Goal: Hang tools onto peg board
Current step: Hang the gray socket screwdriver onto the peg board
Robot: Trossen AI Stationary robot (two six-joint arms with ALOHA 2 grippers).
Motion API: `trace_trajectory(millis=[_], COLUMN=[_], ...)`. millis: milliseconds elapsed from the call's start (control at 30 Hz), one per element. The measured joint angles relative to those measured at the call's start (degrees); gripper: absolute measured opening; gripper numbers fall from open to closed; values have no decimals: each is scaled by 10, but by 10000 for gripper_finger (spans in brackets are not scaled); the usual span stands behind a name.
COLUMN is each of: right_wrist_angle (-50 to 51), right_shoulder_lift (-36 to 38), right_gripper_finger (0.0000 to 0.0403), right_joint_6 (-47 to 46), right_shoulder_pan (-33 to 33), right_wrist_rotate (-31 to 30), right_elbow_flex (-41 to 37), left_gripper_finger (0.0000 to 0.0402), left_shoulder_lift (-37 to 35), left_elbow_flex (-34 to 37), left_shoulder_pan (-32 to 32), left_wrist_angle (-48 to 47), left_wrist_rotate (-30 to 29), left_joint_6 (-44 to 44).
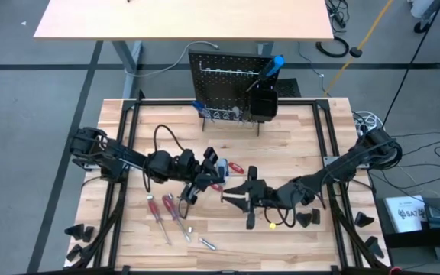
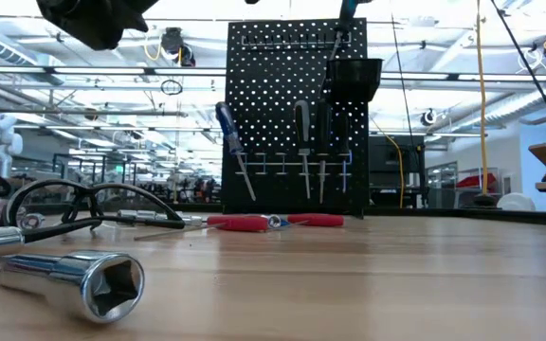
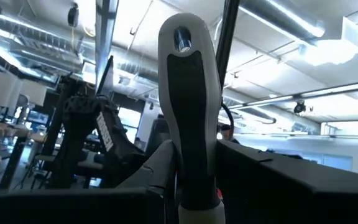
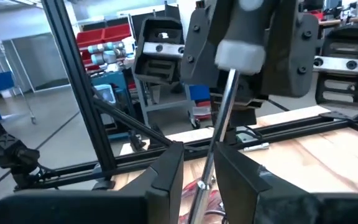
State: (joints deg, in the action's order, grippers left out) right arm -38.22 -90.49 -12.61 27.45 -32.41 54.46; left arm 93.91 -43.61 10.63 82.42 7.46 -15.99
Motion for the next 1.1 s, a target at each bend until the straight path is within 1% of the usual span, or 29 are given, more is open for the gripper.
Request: trace_trajectory(millis=[100,200,367,467,633,767,900,1100], right_wrist_angle=[-8,-14,-15,-13,8,27,63,176], right_shoulder_lift=[-6,-14,-20,-20,-20,-19,-15,7], right_gripper_finger=[81,76,38,25,29,10,8,7], right_joint_6=[-1,-5,-4,-6,-3,-5,-21,-97], right_shoulder_pan=[-8,-15,-22,-17,-13,-13,-12,-7], right_wrist_rotate=[21,23,28,25,18,-7,-9,-6], right_elbow_flex=[0,0,0,0,0,0,0,0], left_gripper_finger=[86,86,86,86,86,86,86,86], left_shoulder_lift=[0,0,0,-1,-1,0,0,0], left_elbow_flex=[-7,-14,-21,-22,-22,-22,-22,-20], left_shoulder_pan=[-1,-1,-1,-2,-2,-2,-2,-4], left_wrist_angle=[-17,-32,-56,-70,-80,-86,-114,-160], left_wrist_rotate=[0,0,-2,-1,1,1,0,-5], left_joint_6=[1,3,29,34,34,39,45,48])
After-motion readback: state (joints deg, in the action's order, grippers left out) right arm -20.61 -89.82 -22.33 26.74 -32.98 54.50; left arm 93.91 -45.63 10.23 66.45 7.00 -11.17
